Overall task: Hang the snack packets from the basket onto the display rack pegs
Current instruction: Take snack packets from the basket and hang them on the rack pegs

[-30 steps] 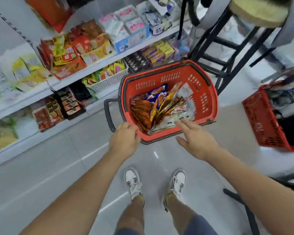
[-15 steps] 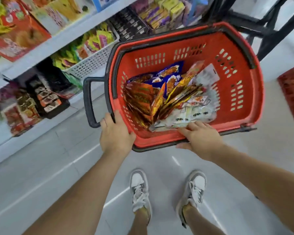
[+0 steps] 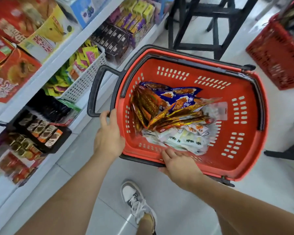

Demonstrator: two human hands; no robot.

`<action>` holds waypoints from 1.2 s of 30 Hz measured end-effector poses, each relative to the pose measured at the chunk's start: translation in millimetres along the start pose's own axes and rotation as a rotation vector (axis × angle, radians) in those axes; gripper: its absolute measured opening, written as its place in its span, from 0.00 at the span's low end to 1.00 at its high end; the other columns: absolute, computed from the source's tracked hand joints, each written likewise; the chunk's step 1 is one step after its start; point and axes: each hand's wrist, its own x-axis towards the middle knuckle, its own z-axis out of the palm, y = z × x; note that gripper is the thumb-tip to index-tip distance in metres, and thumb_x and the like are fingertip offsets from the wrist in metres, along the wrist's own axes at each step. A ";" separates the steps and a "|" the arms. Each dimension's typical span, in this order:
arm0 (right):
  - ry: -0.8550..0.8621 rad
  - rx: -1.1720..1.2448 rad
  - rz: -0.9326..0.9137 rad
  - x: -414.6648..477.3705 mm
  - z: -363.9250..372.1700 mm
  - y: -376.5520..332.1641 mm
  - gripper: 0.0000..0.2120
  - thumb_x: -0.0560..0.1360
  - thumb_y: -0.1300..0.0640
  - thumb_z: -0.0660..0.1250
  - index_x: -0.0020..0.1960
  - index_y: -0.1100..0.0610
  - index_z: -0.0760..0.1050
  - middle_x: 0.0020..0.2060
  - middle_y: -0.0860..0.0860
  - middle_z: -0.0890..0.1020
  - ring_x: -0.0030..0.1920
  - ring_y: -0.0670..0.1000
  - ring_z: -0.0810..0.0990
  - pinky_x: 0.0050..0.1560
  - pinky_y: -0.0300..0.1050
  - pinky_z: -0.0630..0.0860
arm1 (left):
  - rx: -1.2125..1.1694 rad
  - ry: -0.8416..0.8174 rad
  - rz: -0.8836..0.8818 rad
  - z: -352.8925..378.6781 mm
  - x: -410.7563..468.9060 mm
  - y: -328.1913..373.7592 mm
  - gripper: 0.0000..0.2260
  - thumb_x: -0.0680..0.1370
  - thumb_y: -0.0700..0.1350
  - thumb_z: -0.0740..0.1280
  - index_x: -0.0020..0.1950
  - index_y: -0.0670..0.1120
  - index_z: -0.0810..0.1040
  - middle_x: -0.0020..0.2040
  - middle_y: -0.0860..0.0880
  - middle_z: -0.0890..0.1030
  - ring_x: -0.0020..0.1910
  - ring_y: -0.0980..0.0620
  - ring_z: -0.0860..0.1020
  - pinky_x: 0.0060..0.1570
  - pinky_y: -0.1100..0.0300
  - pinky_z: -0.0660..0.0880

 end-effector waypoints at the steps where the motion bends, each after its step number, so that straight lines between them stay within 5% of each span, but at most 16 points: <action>1: 0.005 -0.010 0.001 2.1 5.3 -14.7 0.30 0.82 0.44 0.53 0.77 0.59 0.53 0.72 0.56 0.65 0.67 0.60 0.71 0.63 0.54 0.70 | 0.022 -0.006 0.017 -4.1 0.0 -10.5 0.37 0.72 0.38 0.70 0.74 0.54 0.54 0.72 0.48 0.56 0.43 0.40 0.78 0.40 0.49 0.76; 7: 0.117 -0.091 -0.113 22.6 5.5 -87.6 0.25 0.83 0.49 0.53 0.73 0.65 0.57 0.65 0.61 0.71 0.61 0.62 0.75 0.59 0.57 0.71 | 0.184 -0.055 -0.033 -40.0 7.4 -70.1 0.37 0.72 0.39 0.71 0.74 0.57 0.56 0.75 0.45 0.53 0.49 0.36 0.77 0.44 0.48 0.74; 11: 0.127 -0.044 -0.181 37.9 1.0 -134.3 0.22 0.83 0.50 0.57 0.70 0.63 0.61 0.62 0.60 0.73 0.57 0.62 0.76 0.44 0.52 0.71 | 0.311 -0.074 -0.082 -60.7 3.0 -118.1 0.35 0.74 0.41 0.69 0.76 0.55 0.57 0.78 0.46 0.50 0.59 0.37 0.76 0.49 0.47 0.76; 16: 0.097 0.084 -0.191 45.0 1.4 -160.2 0.23 0.82 0.47 0.57 0.73 0.56 0.61 0.66 0.57 0.71 0.64 0.60 0.72 0.54 0.53 0.74 | 0.470 -0.103 -0.126 -78.3 -1.0 -133.8 0.37 0.75 0.39 0.65 0.78 0.53 0.51 0.79 0.43 0.47 0.60 0.36 0.75 0.45 0.50 0.74; 20: 0.118 0.203 -0.147 55.2 -11.9 -156.5 0.21 0.82 0.42 0.54 0.67 0.53 0.71 0.59 0.56 0.78 0.59 0.59 0.77 0.54 0.52 0.76 | 0.616 -0.149 -0.101 -62.9 -7.3 -130.7 0.36 0.74 0.41 0.67 0.77 0.50 0.51 0.77 0.36 0.46 0.68 0.33 0.65 0.63 0.43 0.69; 25: 0.359 0.327 -0.101 83.4 -20.7 -139.1 0.17 0.82 0.46 0.57 0.68 0.49 0.71 0.55 0.50 0.78 0.57 0.54 0.77 0.51 0.46 0.73 | 0.633 0.053 0.234 -49.2 -3.1 -139.5 0.35 0.72 0.45 0.71 0.75 0.53 0.58 0.78 0.42 0.49 0.77 0.41 0.46 0.74 0.45 0.50; 28: 0.490 0.266 -0.085 107.7 -24.2 -124.4 0.21 0.81 0.47 0.59 0.73 0.49 0.65 0.64 0.49 0.73 0.63 0.52 0.72 0.61 0.46 0.71 | 0.555 -0.015 0.475 -31.9 8.0 -147.2 0.29 0.76 0.39 0.65 0.75 0.53 0.63 0.78 0.47 0.55 0.77 0.46 0.53 0.71 0.52 0.61; 32: 0.546 0.002 -0.120 139.4 -31.5 -105.9 0.33 0.80 0.43 0.61 0.79 0.46 0.49 0.77 0.48 0.54 0.77 0.52 0.52 0.73 0.53 0.63 | 0.590 0.029 0.742 -27.0 38.0 -147.2 0.20 0.79 0.43 0.58 0.70 0.53 0.69 0.66 0.53 0.72 0.63 0.49 0.70 0.58 0.53 0.71; 34: 0.539 -0.084 -0.124 154.1 -39.5 -103.6 0.38 0.78 0.41 0.62 0.79 0.45 0.42 0.79 0.47 0.47 0.78 0.51 0.47 0.72 0.59 0.64 | 0.539 0.153 0.817 -24.0 54.0 -144.9 0.20 0.79 0.44 0.58 0.71 0.54 0.67 0.65 0.54 0.72 0.62 0.49 0.70 0.56 0.53 0.74; 36: 0.526 -0.143 -0.080 170.0 -43.4 -101.9 0.41 0.78 0.42 0.63 0.78 0.44 0.38 0.79 0.46 0.49 0.77 0.52 0.52 0.70 0.63 0.63 | 0.481 0.184 0.859 -14.2 70.8 -142.0 0.23 0.79 0.44 0.59 0.74 0.55 0.62 0.69 0.53 0.68 0.65 0.49 0.68 0.58 0.50 0.74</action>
